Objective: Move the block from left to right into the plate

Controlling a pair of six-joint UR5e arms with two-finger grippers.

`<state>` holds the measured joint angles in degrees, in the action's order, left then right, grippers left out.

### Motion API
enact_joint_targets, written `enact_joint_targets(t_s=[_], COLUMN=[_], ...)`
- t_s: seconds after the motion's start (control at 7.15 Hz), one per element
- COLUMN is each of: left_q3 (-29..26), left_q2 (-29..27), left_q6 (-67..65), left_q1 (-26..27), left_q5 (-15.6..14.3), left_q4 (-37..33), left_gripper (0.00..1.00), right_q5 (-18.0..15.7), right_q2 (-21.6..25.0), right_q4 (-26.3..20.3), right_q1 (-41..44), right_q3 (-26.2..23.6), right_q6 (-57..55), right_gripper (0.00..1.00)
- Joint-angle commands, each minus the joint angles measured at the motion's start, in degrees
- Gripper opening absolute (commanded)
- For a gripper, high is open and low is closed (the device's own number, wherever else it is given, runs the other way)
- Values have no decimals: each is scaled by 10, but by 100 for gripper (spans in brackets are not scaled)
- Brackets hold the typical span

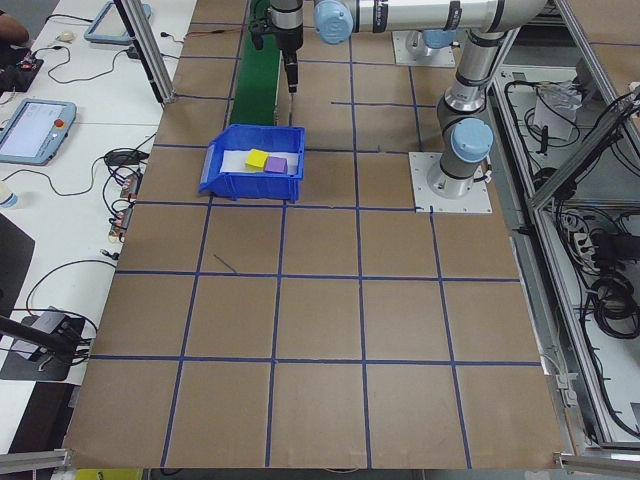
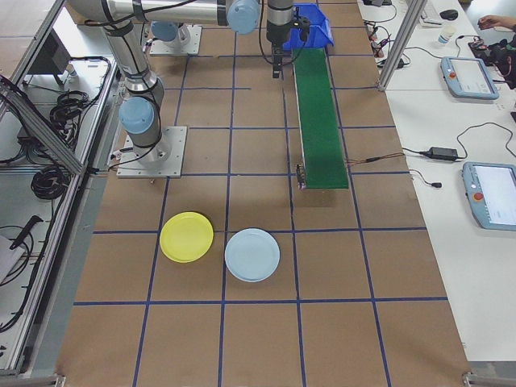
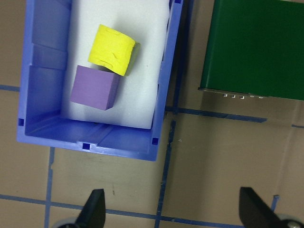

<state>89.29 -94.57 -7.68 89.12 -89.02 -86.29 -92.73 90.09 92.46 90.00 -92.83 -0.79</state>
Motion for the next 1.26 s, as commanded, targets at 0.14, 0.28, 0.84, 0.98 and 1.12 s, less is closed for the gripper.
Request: enact_joint_targets(t_s=[0.14, 0.28, 0.84, 0.98, 1.12], left_q3=[10, 10, 56, 68, 79], left_q2=[-1, -1, -4, -9, -10], left_q6=[45, 76, 253, 292, 337], left_q1=[-3, -17, -118, -132, -132], left_q5=[8, 9, 6, 6, 5], left_q4=[30, 51, 57, 63, 80], left_gripper=[100, 100, 100, 100, 100], right_q5=[0, 0, 1, 1, 1], right_q2=[0, 0, 0, 1, 0], right_q4=[1, 1, 2, 2, 2], right_q1=[0, 0, 0, 0, 0], right_q3=[0, 0, 0, 0, 0], right_q6=[0, 0, -1, -1, -1], right_gripper=[100, 100, 100, 100, 100])
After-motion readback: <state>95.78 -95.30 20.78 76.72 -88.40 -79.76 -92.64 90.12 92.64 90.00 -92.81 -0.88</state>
